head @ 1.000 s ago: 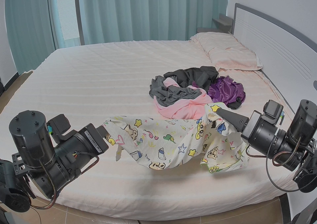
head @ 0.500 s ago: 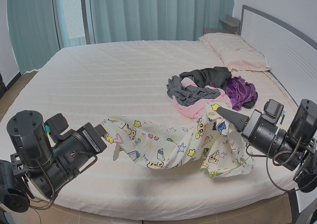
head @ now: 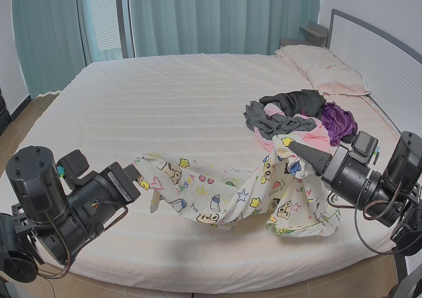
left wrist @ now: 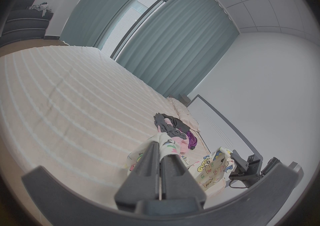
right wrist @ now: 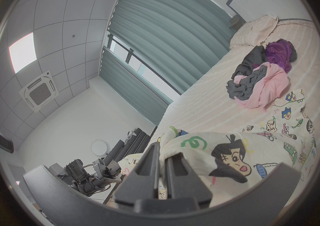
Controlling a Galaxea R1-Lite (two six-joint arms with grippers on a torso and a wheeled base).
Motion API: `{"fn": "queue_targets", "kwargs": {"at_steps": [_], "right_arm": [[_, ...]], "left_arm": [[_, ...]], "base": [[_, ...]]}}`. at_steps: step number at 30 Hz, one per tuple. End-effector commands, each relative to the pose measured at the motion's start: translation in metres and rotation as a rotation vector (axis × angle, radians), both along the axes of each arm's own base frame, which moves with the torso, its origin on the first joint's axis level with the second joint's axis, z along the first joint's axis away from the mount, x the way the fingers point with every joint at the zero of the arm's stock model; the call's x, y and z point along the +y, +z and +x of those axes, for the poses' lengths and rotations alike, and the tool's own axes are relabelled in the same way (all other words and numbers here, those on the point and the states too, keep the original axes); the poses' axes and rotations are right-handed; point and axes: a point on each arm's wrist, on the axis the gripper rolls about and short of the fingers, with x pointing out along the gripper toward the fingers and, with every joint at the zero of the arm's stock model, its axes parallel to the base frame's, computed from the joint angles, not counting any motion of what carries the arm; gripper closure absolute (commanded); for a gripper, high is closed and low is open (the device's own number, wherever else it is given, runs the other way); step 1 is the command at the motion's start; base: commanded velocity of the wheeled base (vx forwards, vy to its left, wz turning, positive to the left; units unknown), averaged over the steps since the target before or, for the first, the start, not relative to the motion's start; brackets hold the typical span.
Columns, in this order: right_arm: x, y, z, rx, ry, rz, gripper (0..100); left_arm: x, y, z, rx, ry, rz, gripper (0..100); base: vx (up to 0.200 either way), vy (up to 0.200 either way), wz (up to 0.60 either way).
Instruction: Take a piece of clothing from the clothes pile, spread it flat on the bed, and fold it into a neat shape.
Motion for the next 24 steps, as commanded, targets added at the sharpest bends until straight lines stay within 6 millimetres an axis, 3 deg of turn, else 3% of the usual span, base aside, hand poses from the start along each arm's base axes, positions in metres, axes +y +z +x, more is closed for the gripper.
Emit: {"fn": "queue_targets", "kwargs": {"at_steps": [1,24], "right_arm": [[-0.0002,0.0004,-0.0003,-0.002,0.001,0.001,100],[-0.0015,0.0001,-0.0002,0.000,-0.004,0.000,100]], "left_arm": [[-0.0001,0.0000,-0.0003,0.000,0.000,-0.001,100],[0.0001,0.0025,-0.0034,-0.008,-0.009,-0.006,100]], "base": [[0.000,0.200,0.00],[0.000,0.200,0.00]]}}
